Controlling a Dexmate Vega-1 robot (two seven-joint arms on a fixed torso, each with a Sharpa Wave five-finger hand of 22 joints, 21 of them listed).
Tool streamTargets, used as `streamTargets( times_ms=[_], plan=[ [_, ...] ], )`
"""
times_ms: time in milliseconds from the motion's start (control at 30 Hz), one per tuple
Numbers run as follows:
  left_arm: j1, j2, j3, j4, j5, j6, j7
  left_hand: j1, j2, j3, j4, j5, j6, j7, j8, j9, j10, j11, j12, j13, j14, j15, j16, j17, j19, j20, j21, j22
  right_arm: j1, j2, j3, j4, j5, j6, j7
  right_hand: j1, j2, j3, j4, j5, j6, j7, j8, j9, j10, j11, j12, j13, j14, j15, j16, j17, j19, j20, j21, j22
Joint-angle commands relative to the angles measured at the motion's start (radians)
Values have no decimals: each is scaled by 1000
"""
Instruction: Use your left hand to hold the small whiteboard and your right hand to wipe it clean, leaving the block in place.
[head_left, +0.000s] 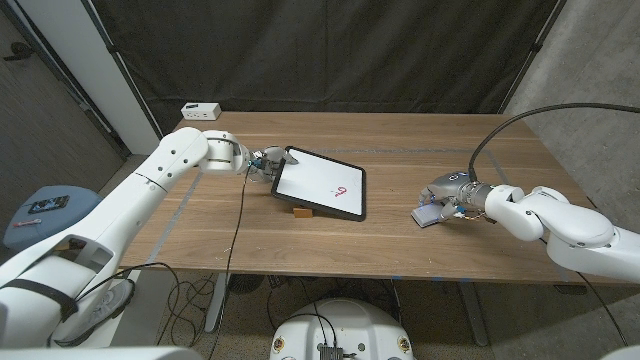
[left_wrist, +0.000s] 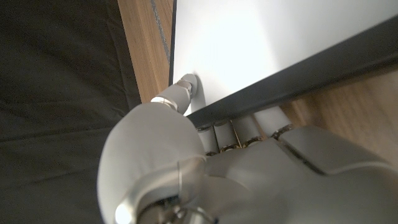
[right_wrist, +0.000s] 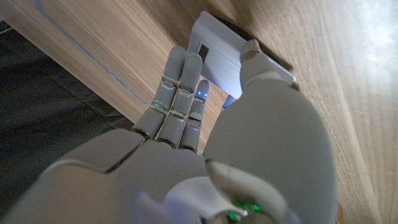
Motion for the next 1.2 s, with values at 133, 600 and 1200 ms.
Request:
streamTargets(
  times_ms=[133, 600, 1200],
  plan=[
    [-4, -5, -1, 10, 10, 1, -11, -7, -5, -4, -2, 5, 2, -7, -1, 3, 0, -9, -2, 2, -3, 1, 0, 0, -7, -1, -1, 4, 10, 12, -7, 14, 18, 5, 4, 6, 4, 1, 1, 5, 22, 2, 17, 11, 19, -22, 14, 15, 21, -146, -2, 3, 6, -45, 23, -4],
    [-13, -10, 1, 27, 24, 3, -27, -8, -5, -6, -2, 5, 1, -8, -1, 3, -1, -6, -2, 2, -6, 1, 0, 0, -9, -1, -2, 4, 28, 26, -18, 18, 18, -4, 25, 11, 6, 11, -1, 9, 34, 2, 38, 29, 92, -73, 29, 13, 36, -147, -16, 19, -3, -50, 56, -21],
    [-16, -16, -3, 37, 38, 5, -43, -9, -6, -7, -1, 5, 1, -9, -1, 3, -1, -2, -2, 2, -7, 1, 0, 0, -10, 0, -3, 4, 33, 31, -18, 26, 22, -1, 6, 13, 11, 14, -1, 11, 57, 2, 63, 45, 147, -89, 27, -4, 49, -146, -17, 28, -9, -53, 89, -35]
  ],
)
